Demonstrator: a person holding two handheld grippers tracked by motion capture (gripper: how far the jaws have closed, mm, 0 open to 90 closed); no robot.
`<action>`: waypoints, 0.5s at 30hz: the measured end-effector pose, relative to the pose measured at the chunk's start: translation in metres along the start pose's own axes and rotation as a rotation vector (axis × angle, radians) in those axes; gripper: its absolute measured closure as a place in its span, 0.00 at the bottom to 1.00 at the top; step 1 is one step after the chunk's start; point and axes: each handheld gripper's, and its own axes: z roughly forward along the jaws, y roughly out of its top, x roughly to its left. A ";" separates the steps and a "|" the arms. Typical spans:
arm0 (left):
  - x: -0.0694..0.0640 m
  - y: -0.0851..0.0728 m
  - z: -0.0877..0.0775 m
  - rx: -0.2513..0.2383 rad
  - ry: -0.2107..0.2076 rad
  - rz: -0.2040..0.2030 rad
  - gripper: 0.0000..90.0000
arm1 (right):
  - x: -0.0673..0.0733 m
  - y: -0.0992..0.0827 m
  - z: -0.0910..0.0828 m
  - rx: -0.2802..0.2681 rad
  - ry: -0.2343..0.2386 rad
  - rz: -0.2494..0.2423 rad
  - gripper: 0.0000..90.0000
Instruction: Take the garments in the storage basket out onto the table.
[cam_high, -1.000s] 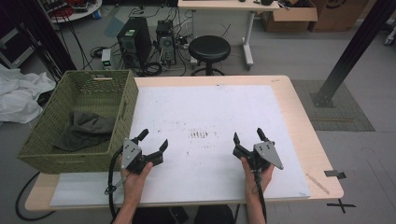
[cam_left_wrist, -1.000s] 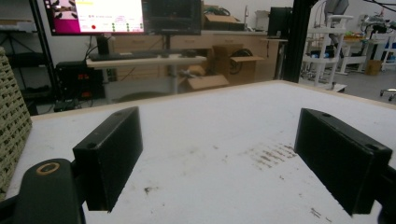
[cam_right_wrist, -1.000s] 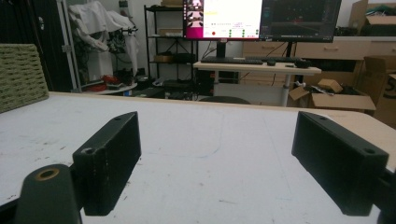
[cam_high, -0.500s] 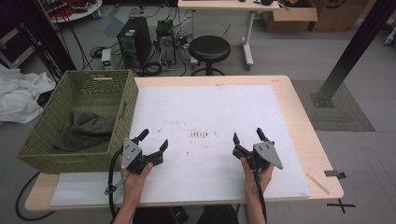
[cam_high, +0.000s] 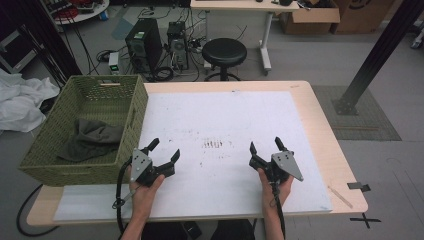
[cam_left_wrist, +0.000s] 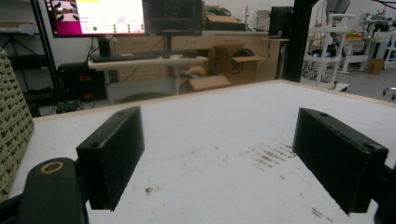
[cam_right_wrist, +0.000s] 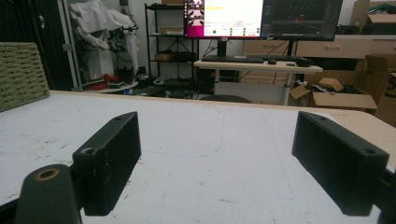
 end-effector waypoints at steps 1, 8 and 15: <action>0.000 0.000 0.000 0.001 -0.001 0.000 0.18 | 0.000 0.000 0.000 0.000 0.000 0.000 0.17; 0.002 0.002 -0.001 0.029 -0.020 -0.044 0.18 | 0.000 0.000 0.000 -0.001 0.000 0.004 0.17; -0.001 0.025 -0.013 0.037 -0.075 -0.051 0.19 | -0.001 0.000 0.000 -0.001 0.002 0.008 0.17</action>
